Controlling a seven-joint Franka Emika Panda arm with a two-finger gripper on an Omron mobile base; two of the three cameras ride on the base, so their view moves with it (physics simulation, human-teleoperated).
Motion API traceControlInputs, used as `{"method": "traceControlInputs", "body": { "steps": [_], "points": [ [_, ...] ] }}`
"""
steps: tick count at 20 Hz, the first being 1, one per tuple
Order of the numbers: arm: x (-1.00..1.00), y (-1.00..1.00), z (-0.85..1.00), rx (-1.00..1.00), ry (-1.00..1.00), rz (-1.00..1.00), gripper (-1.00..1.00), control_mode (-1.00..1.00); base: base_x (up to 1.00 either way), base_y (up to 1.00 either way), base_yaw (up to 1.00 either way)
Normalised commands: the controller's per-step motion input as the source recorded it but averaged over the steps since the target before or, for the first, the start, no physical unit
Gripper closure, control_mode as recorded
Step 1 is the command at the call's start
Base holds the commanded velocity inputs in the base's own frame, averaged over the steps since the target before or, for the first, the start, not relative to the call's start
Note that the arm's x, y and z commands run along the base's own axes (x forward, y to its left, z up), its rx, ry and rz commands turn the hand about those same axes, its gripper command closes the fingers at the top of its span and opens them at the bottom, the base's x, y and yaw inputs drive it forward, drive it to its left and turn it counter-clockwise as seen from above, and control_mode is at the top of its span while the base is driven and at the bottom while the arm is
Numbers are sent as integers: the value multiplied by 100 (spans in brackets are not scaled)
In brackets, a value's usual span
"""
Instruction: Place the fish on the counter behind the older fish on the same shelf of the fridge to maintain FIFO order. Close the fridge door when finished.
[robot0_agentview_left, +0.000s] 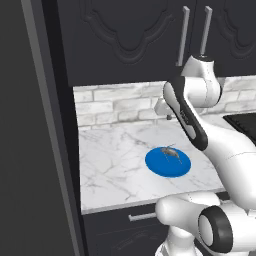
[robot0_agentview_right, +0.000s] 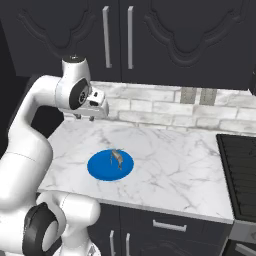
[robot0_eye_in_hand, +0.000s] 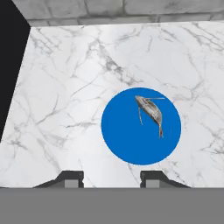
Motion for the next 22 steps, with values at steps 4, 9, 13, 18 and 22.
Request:
{"method": "traceControlInputs", "body": {
  "steps": [4,9,13,18,22],
  "points": [
    [1,-4,-36,0,4,0,-100,-100,0,0,0],
    [0,-67,-97,2,4,-2,-100,-100,0,0,0],
    [5,-65,-82,0,23,-8,-100,-100,0,0,0],
    [38,-44,-60,0,18,0,-100,-100,0,0,0],
    [49,-2,-34,0,17,0,-100,-100,0,0,0]
  ]
}}
